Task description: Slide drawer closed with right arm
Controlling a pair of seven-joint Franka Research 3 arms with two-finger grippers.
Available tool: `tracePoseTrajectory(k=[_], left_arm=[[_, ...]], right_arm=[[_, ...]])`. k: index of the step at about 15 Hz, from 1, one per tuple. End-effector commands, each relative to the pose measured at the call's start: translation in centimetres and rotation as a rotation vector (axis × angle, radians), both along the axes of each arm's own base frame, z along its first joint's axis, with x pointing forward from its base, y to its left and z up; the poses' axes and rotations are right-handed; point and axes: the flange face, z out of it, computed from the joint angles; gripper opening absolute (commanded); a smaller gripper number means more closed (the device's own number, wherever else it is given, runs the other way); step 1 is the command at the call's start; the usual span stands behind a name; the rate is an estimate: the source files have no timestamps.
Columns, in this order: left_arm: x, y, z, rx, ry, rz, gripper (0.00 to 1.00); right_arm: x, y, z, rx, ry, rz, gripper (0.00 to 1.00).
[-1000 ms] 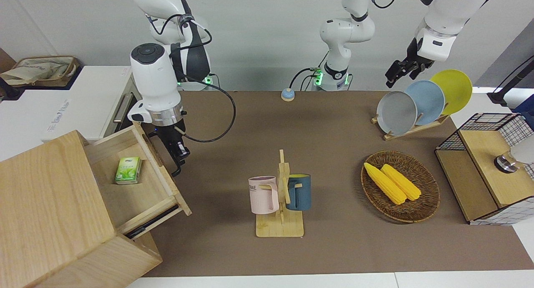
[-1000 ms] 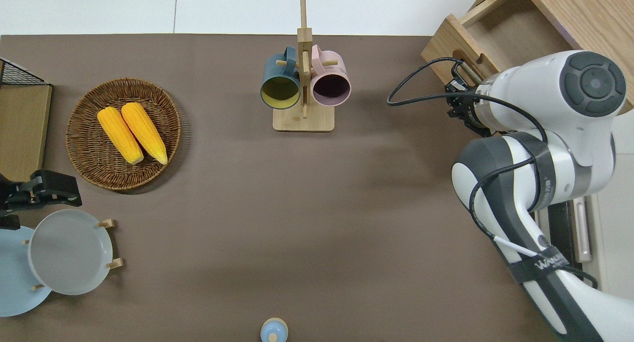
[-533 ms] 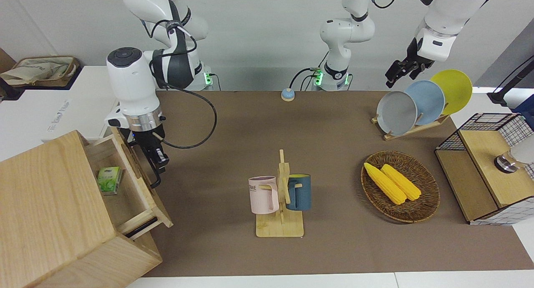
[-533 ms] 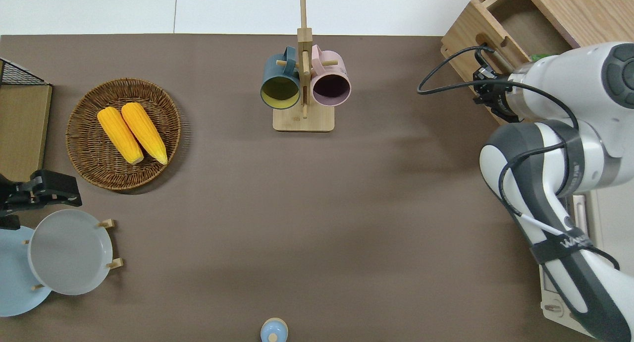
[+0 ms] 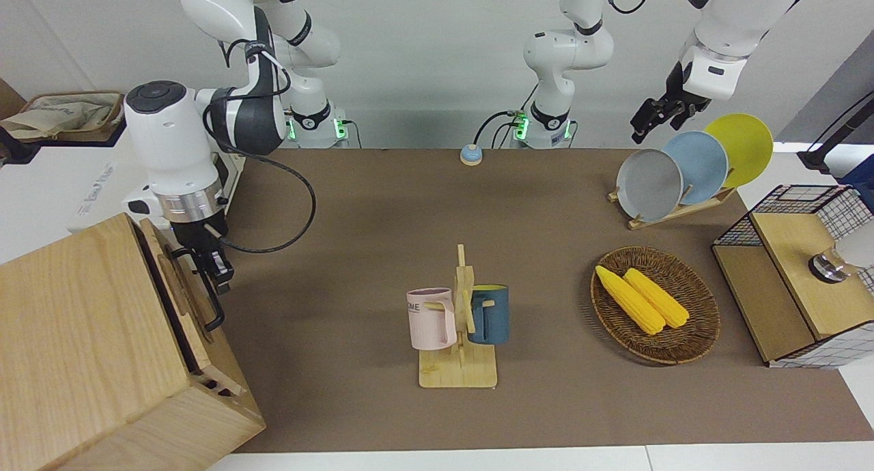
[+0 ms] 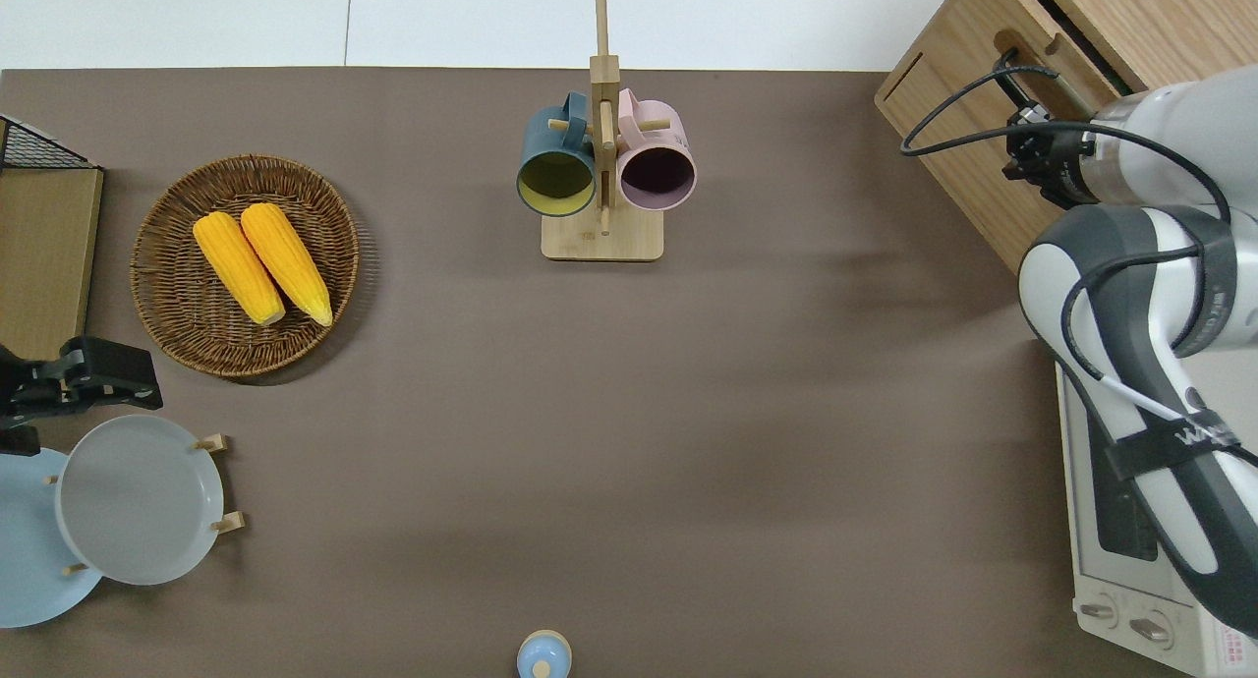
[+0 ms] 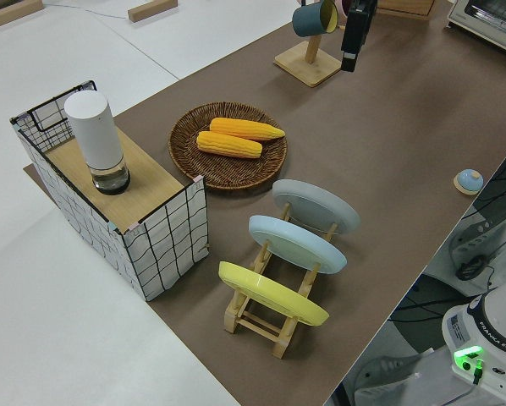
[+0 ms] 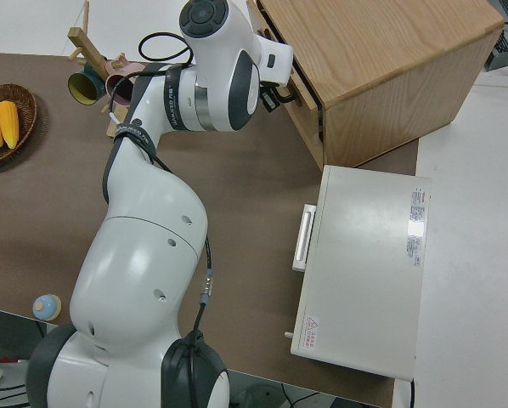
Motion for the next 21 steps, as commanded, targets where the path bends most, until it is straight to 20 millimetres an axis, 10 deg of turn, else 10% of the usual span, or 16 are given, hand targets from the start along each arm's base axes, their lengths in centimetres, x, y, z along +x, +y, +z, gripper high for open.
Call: tracePoseTrajectory(k=[1, 11, 21], left_arm=[[-0.3, 0.0, 0.5, -0.005, -0.008, -0.009, 0.99], [-0.3, 0.0, 0.4, -0.005, -0.007, -0.01, 0.99], [-0.3, 0.0, 0.4, -0.005, -0.007, -0.009, 0.99]], right_arm=[[1.3, -2.9, -0.7, -0.039, -0.046, 0.029, 0.0], [1.6, -5.7, -0.6, -0.08, -0.044, 0.066, 0.0], [-0.5, 1.8, 0.6, -0.025, 0.091, 0.095, 0.119]])
